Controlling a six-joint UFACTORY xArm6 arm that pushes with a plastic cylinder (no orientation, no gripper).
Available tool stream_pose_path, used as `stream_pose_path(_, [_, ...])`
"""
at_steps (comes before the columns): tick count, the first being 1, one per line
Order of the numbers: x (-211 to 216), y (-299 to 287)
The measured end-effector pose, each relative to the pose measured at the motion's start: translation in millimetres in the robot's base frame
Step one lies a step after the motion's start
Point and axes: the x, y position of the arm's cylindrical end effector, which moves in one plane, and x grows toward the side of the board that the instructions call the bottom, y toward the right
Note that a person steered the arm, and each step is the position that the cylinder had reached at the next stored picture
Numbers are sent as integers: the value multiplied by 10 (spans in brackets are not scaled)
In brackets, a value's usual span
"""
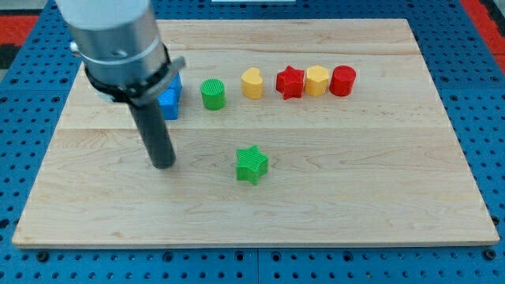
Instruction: Push the green star a bit left and up
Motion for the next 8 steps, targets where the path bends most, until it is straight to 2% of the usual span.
stream_pose_path(1, [360, 507])
stream_pose_path(2, [368, 1266])
stream_pose_path(3, [268, 1525])
stream_pose_path(5, [3, 1206])
stream_pose_path(6, [119, 1174])
stream_pose_path(7, [114, 930])
stream_pose_path(8, [-104, 613])
